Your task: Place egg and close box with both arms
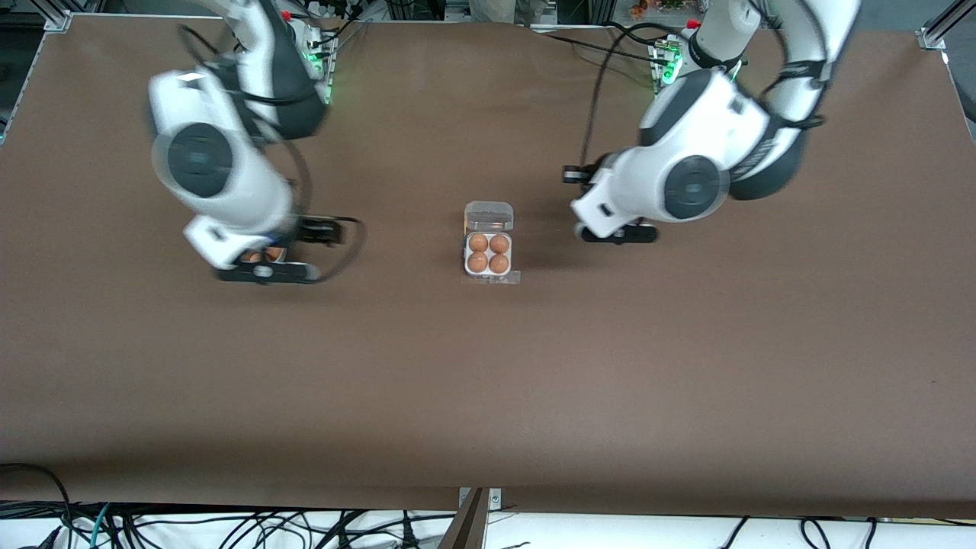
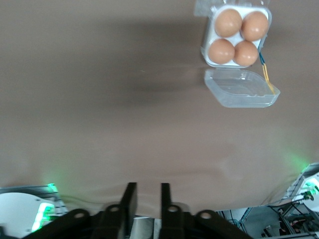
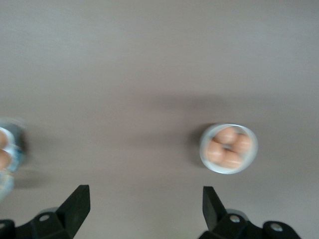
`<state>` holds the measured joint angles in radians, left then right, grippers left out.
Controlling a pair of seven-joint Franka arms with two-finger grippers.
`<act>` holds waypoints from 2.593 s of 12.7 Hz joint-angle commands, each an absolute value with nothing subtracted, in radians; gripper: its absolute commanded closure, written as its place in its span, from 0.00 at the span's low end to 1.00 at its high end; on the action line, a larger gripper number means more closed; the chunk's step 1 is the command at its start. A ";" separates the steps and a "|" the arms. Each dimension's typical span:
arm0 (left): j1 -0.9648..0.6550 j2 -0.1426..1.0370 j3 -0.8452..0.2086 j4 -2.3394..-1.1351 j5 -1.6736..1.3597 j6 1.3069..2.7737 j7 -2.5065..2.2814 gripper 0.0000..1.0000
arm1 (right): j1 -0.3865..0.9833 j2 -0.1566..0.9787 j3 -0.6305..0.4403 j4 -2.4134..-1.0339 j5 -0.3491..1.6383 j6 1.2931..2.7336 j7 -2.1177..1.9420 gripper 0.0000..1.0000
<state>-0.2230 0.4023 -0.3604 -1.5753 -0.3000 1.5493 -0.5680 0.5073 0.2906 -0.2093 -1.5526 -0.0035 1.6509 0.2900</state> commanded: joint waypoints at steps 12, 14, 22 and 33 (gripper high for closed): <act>-0.471 0.709 -0.345 -1.489 -0.374 1.853 -0.822 0.94 | 0.280 0.141 -0.371 -1.572 0.069 1.486 -0.066 0.00; -0.471 0.709 -0.324 -1.488 -0.373 1.890 -0.819 0.94 | 0.178 0.123 -0.267 -1.568 0.069 1.486 -0.064 0.00; -0.428 0.645 -0.200 -1.310 -0.257 1.785 -0.815 0.84 | -0.164 0.103 0.064 -1.522 0.069 1.440 -0.064 0.00; -0.100 0.566 -0.196 -1.054 0.169 1.465 -0.320 0.00 | -0.164 0.083 0.074 -1.505 0.058 1.421 -0.072 0.00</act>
